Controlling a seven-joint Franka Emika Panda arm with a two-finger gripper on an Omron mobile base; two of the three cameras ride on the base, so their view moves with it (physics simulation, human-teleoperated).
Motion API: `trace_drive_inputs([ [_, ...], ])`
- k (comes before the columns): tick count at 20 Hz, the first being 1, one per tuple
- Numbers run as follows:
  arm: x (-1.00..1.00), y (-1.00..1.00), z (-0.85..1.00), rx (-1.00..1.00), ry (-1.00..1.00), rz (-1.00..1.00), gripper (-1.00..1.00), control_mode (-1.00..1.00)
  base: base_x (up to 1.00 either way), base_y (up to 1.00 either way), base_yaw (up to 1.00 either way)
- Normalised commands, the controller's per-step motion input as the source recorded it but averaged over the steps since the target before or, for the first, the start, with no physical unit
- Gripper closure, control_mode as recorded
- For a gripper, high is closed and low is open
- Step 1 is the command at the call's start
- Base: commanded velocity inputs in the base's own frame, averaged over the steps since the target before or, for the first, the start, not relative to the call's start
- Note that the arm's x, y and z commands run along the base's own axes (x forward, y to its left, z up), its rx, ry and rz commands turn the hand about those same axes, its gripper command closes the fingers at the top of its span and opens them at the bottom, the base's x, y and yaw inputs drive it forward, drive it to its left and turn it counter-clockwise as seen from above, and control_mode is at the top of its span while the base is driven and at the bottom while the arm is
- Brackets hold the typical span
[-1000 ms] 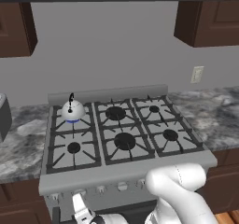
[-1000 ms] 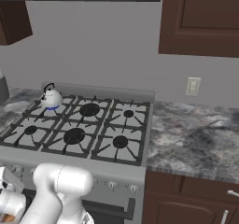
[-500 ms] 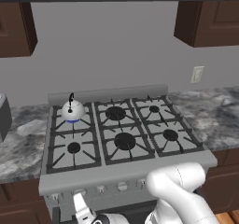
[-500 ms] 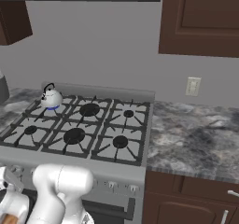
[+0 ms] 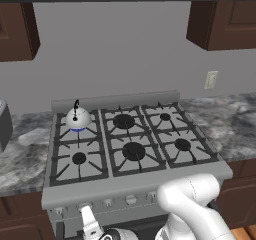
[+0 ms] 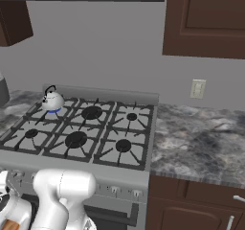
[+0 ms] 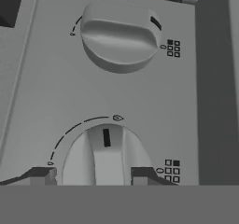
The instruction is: Lower the heat of the kettle.
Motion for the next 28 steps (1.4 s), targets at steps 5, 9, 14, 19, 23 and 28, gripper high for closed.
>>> trace_drive_inputs([
  [5, 0.0, -0.32, 0.13, 0.66, 0.05, 0.0, 1.0, -1.0, 0.0, 0.0, 0.0],
  [9, 0.0, -0.21, 0.19, 0.7, 0.12, 0.0, 1.0, -1.0, 0.0, 0.0, 0.0],
  [14, 0.04, -0.28, 0.27, 0.69, 0.11, 0.02, 1.0, -1.0, 0.0, 0.0, 0.0],
  [19, 0.09, -0.3, 0.35, 0.7, 0.12, 0.02, 1.0, -1.0, 0.0, 0.0, 0.0],
  [23, 0.01, -0.42, 0.16, 0.71, 0.05, 0.07, 1.0, -1.0, 0.0, 0.0, 0.0],
  [28, 0.05, -0.31, 0.21, 0.73, 0.1, 0.05, 1.0, -1.0, 0.0, 0.0, 0.0],
])
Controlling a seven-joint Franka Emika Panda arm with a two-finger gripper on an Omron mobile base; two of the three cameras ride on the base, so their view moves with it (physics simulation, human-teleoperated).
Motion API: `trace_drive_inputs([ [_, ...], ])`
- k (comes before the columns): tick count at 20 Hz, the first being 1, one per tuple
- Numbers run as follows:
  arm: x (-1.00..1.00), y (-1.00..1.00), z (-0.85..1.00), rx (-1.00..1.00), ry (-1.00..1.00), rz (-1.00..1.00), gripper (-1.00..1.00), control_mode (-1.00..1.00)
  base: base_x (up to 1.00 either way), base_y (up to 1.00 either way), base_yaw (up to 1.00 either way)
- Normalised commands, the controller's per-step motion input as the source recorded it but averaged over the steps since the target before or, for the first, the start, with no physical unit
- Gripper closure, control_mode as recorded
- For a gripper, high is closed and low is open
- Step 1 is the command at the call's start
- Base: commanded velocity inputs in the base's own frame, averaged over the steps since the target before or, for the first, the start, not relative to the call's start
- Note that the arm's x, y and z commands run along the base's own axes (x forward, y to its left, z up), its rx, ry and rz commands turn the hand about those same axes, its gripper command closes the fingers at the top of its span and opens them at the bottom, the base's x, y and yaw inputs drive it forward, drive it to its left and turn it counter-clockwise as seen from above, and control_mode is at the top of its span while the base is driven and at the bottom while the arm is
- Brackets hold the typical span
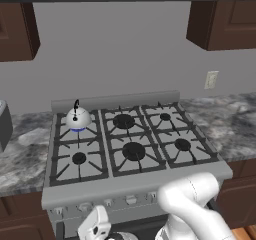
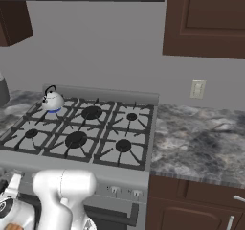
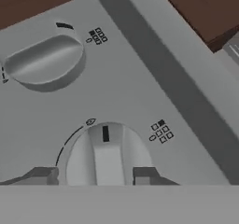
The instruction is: Lower the heat of the kettle.
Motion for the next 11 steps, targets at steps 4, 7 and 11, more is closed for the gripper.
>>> trace_drive_inputs([
  [4, 0.17, -0.19, 0.44, 0.72, 0.14, 0.03, 1.0, -1.0, 0.0, 0.0, 0.0],
  [7, 0.23, -0.13, 0.56, 0.7, 0.16, 0.03, 1.0, -1.0, 0.0, 0.0, 0.0],
  [11, 0.26, -0.1, 0.56, 0.66, 0.18, 0.02, 1.0, -1.0, 0.0, 0.0, 0.0],
])
